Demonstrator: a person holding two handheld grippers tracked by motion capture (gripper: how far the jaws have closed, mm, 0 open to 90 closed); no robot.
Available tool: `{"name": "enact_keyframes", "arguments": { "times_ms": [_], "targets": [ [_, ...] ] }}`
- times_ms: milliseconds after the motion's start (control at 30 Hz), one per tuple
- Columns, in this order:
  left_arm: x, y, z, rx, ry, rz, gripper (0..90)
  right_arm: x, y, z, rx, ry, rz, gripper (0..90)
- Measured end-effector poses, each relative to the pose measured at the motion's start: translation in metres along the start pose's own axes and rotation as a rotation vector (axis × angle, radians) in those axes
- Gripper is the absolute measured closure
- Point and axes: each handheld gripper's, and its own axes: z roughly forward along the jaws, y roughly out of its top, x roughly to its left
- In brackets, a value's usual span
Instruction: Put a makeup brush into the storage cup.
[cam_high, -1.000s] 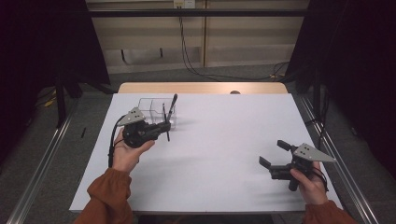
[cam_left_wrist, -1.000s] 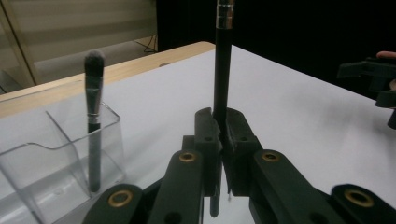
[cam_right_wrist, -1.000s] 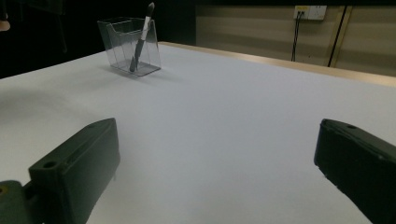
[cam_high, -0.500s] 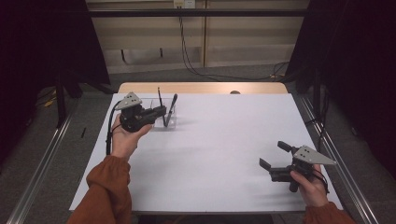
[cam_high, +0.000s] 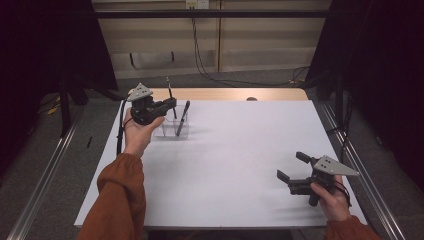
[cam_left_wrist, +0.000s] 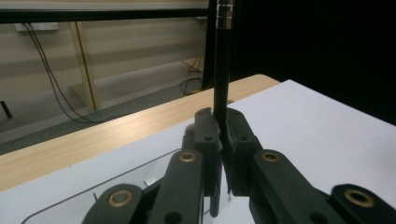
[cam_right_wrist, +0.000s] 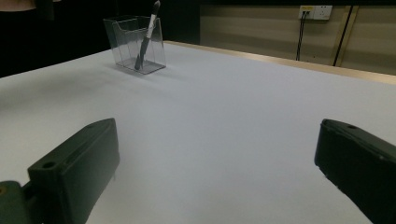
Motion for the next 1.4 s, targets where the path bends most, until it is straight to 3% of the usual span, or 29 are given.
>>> {"name": "enact_keyframes", "arguments": {
  "times_ms": [300, 600, 800, 1033, 1133, 1400],
  "targets": [
    [0.008, -0.008, 0.02, 0.03, 0.032, -0.01, 85.6, 0.0, 0.0, 0.001, 0.004, 0.005, 0.0, 0.0],
    [0.007, -0.014, 0.031, 0.044, 0.018, -0.008, 85.6, 0.0, -0.001, 0.001, 0.009, 0.008, -0.003, 0.0],
    [0.006, -0.017, 0.035, 0.068, 0.017, 0.009, 85.6, 0.001, -0.001, 0.003, 0.014, 0.024, -0.001, 0.0],
    [0.006, -0.024, 0.04, 0.09, 0.013, -0.012, 85.5, 0.001, -0.001, 0.003, 0.016, 0.026, 0.004, 0.0],
    [0.003, -0.027, 0.044, 0.102, 0.008, 0.007, 85.4, 0.001, -0.001, 0.003, 0.017, 0.029, 0.006, 0.1],
    [0.003, -0.032, 0.045, 0.129, 0.015, 0.003, 85.3, 0.002, -0.001, 0.003, 0.018, 0.031, 0.005, 0.0]
  ]
}}
